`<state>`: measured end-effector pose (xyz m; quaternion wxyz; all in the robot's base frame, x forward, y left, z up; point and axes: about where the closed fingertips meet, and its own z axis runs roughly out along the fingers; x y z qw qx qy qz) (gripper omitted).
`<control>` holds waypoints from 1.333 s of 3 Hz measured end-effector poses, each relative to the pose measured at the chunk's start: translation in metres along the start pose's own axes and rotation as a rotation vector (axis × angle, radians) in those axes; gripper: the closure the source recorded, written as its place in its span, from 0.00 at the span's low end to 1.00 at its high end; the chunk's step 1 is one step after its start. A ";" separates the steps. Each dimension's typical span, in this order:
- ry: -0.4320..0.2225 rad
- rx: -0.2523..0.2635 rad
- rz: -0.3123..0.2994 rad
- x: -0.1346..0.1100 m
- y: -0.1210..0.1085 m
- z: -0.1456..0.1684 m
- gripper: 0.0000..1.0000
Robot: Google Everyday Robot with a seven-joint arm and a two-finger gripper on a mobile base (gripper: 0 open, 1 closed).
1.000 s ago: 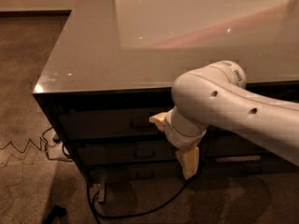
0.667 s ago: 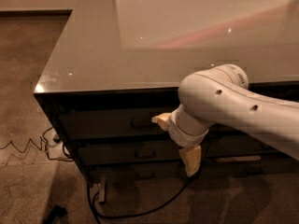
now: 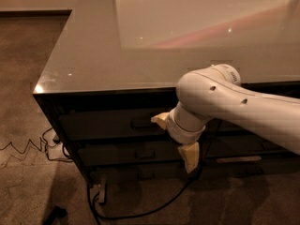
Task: Open top drawer
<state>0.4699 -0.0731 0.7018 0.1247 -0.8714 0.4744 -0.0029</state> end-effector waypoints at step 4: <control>0.023 0.032 0.288 0.088 -0.017 0.023 0.00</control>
Offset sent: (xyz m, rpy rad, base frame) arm 0.0561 -0.0536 -0.0486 0.0930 0.0635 -0.2748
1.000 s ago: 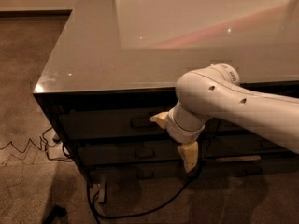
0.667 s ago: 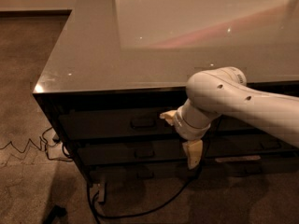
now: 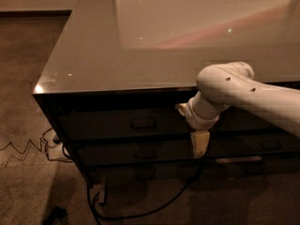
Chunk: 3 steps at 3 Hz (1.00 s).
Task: Open top drawer
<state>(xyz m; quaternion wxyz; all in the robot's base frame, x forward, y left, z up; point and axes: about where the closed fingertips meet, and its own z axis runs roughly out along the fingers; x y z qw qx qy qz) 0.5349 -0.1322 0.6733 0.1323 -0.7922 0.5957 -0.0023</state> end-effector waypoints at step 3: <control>-0.031 0.016 0.077 0.020 -0.032 0.026 0.00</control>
Offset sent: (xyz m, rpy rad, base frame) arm 0.0469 -0.0107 -0.0214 0.0487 0.0042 -0.0914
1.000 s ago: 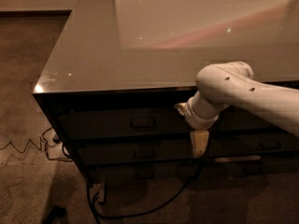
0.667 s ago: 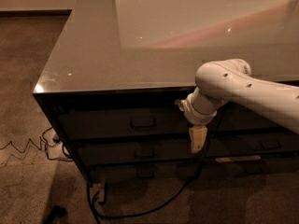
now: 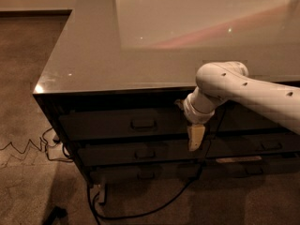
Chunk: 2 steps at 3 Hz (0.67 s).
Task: Open top drawer
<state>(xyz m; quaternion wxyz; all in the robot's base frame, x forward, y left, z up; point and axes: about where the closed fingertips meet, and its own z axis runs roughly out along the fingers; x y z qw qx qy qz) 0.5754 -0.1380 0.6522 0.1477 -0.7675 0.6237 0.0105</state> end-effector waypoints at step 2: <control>-0.029 -0.063 -0.001 -0.003 0.007 0.030 0.42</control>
Offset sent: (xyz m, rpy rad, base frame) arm -0.0111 0.0124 -0.0440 0.0164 0.1081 0.0342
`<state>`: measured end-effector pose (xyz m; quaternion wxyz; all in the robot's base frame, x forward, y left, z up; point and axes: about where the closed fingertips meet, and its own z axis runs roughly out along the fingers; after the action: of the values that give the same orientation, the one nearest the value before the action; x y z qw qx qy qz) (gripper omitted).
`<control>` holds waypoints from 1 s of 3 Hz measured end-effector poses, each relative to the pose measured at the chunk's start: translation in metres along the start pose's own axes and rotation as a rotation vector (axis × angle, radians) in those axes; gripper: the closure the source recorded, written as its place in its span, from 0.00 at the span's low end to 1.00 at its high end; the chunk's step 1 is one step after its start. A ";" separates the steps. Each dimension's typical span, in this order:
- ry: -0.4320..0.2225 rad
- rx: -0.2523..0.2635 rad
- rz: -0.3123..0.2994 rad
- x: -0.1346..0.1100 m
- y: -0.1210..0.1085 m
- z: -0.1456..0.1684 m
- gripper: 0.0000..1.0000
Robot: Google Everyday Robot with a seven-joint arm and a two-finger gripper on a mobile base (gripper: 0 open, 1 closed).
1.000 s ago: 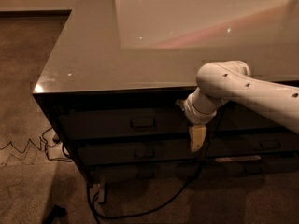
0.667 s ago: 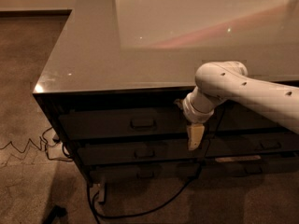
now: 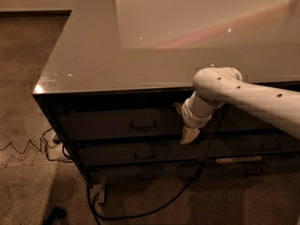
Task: Open top drawer
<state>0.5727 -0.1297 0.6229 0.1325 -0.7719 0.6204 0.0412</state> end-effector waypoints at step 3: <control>0.012 -0.053 0.014 -0.007 0.036 -0.008 1.00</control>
Offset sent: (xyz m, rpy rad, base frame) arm -0.0661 -0.0061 0.0043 -0.0417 0.0787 -0.0050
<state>0.5352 -0.1324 0.6263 0.1079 -0.7709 0.6254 0.0540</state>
